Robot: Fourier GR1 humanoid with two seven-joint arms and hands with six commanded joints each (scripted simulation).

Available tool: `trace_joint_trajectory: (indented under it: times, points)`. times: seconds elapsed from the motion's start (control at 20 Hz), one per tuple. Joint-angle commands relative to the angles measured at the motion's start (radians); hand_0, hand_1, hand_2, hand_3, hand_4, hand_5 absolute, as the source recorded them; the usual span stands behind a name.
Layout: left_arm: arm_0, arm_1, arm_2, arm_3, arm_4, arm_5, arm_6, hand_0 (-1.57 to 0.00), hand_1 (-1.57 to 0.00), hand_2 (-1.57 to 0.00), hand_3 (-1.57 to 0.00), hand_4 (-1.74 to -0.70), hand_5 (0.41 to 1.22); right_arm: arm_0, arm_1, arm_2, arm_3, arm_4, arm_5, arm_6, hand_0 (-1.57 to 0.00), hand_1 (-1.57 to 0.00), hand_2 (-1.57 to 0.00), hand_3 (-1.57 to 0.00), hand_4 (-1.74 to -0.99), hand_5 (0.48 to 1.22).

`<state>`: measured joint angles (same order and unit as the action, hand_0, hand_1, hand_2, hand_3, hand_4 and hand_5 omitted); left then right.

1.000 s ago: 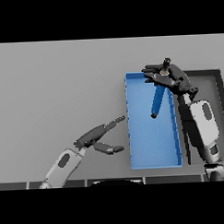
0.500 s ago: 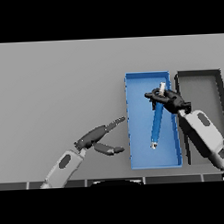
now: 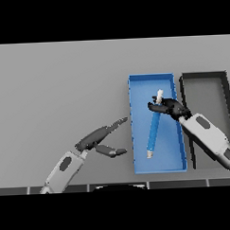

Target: Pick up the blue pipe and place it into the blue bin.

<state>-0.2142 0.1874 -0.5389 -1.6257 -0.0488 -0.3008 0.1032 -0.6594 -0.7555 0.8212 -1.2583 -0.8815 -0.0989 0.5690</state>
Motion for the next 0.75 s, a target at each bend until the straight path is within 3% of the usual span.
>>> trace_joint_trajectory:
  times: [0.0,0.1,0.2,0.3,0.5,0.7]
  points:
    - [0.009,0.001,-0.007,-0.005,-0.001,-0.002,0.002,0.0,0.0,0.0,0.0,-0.9,0.453,-0.01,0.006,0.003,0.015,0.012,0.006,-0.01,-0.09,-0.08,-0.08,-0.06,-1.126,0.794]
    - [0.017,-0.005,-0.01,-0.001,-0.006,0.003,0.001,0.0,0.0,0.0,0.0,-0.91,0.457,-0.009,0.024,0.004,0.054,0.02,0.0,-0.023,-0.06,-0.05,-0.05,-0.04,-1.124,0.738]
    - [0.013,-0.008,-0.006,0.007,-0.002,0.003,0.0,0.0,0.0,0.0,0.0,-0.91,0.459,-0.016,0.017,0.007,0.04,0.027,-0.011,-0.008,-0.04,-0.03,-0.03,-0.02,-1.122,0.705]
    - [0.026,-0.008,-0.013,-0.005,-0.004,0.004,-0.009,0.0,0.0,0.0,0.0,-0.92,0.462,-0.004,0.018,-0.004,0.045,0.019,-0.004,-0.043,-0.02,-0.02,-0.02,-0.02,-1.119,0.695]
    - [0.018,-0.014,-0.008,0.007,0.003,0.002,-0.003,0.0,0.0,0.0,0.0,-0.92,0.464,-0.013,0.028,0.005,0.056,0.027,-0.001,-0.029,-0.01,-0.01,-0.01,-0.01,-1.129,0.672]
    - [0.024,-0.018,-0.018,-0.039,0.012,0.004,0.016,0.0,0.0,0.0,0.0,-0.92,0.468,0.003,0.02,-0.005,0.057,0.016,0.018,-0.057,-0.01,-0.01,-0.01,-0.01,-1.129,0.677]
